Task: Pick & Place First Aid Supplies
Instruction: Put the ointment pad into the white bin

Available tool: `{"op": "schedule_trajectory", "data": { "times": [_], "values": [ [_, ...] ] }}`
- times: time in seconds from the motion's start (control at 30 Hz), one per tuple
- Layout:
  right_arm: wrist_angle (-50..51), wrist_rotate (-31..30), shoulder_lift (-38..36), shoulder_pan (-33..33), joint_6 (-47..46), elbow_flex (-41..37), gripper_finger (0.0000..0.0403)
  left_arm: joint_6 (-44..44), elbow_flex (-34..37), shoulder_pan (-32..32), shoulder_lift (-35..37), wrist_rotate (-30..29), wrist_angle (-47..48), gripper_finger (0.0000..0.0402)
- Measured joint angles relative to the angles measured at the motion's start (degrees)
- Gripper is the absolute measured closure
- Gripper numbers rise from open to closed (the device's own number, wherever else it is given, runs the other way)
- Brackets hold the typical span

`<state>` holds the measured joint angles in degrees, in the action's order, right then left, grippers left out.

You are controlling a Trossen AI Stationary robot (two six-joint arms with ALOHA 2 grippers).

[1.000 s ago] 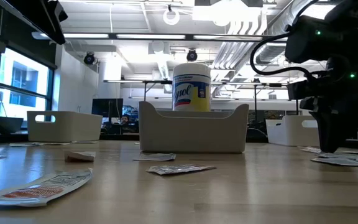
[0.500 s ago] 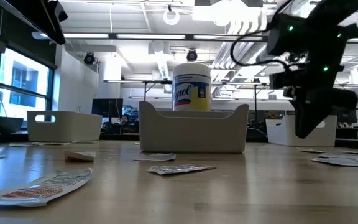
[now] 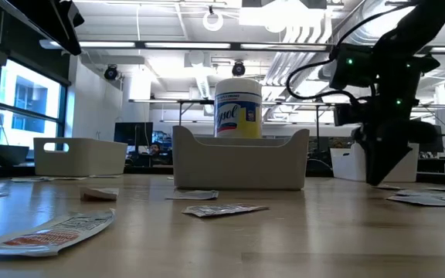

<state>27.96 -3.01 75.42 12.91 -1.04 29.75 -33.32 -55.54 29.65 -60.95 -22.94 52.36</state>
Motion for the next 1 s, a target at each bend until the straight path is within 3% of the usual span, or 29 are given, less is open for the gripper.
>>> {"op": "schedule_trajectory", "data": {
  "times": [0.37,0.6,0.7,1.0],
  "values": [
    [-4.3,0.3,1.0,0.0,0.0,-2.6,0.0337,0.0,0.0,0.0,0.0,0.0,0.0,0.0236],
    [-4.6,-1.1,1.0,0.0,-0.2,-3.3,0.0394,0.0,0.0,0.0,0.0,0.0,0.0,0.0236],
    [-3.1,-1.6,0.8,0.0,-1.9,-2.0,0.0396,0.0,0.0,0.0,0.0,0.0,0.0,0.0236],
    [18.6,-16.5,-6.9,0.2,-19.7,11.5,0.0397,0.0,0.0,0.0,0.0,0.0,0.0,0.0236]
  ]
}}
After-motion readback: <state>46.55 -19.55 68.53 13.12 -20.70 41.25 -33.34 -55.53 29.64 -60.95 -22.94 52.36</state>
